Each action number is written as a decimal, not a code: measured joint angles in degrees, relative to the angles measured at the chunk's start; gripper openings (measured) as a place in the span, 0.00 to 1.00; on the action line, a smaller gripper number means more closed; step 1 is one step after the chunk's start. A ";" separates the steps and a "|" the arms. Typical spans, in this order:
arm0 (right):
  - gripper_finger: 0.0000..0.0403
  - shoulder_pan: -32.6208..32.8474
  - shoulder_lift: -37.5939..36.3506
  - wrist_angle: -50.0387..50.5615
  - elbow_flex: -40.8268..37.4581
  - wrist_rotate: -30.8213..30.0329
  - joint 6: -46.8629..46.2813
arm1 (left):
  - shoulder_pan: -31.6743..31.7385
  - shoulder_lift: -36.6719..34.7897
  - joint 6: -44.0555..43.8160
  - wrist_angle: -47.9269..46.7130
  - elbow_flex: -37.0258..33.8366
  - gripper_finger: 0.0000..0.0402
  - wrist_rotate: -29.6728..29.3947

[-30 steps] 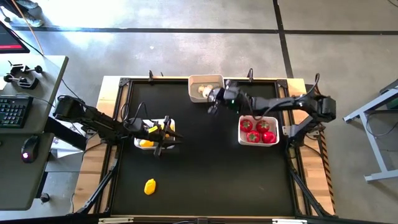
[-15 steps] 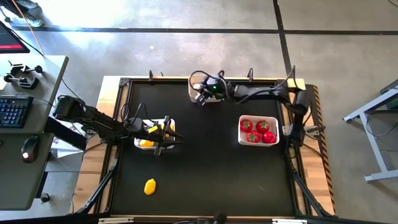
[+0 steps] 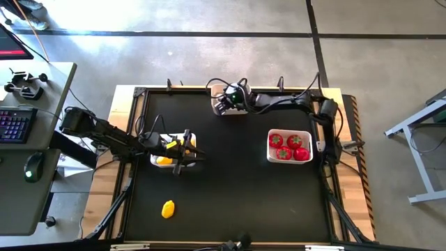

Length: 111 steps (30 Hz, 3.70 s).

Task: Sort produce into baskets
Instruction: Put the white garlic into the top left white bin, then put the yellow lemon into the transparent bin

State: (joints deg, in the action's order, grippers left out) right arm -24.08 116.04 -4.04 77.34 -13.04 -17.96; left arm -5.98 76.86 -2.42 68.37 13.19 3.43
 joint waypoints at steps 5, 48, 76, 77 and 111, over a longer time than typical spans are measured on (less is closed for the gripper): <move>0.20 0.09 0.32 0.43 0.00 0.11 -0.13 | 0.00 0.00 -0.16 -0.31 0.00 0.25 -0.05; 0.03 13.95 -17.76 -22.05 -27.98 -3.72 16.48 | -6.60 -0.38 2.70 -8.25 1.44 0.01 -0.63; 0.00 27.23 -27.22 -27.07 -42.62 -13.94 11.66 | -36.65 -2.11 -56.72 -95.82 37.00 0.04 -12.05; 0.00 27.23 -27.22 -27.07 -42.62 -13.94 11.96 | -37.35 -1.92 -60.01 -96.62 37.00 0.05 -12.16; 0.00 27.23 -27.18 -27.09 -42.60 -13.79 12.44 | -42.40 12.31 -103.13 -101.52 36.96 0.65 0.34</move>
State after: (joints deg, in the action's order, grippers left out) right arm 3.16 88.86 -31.14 34.74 -26.83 -5.52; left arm -48.38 89.17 -105.55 -33.15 50.15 3.77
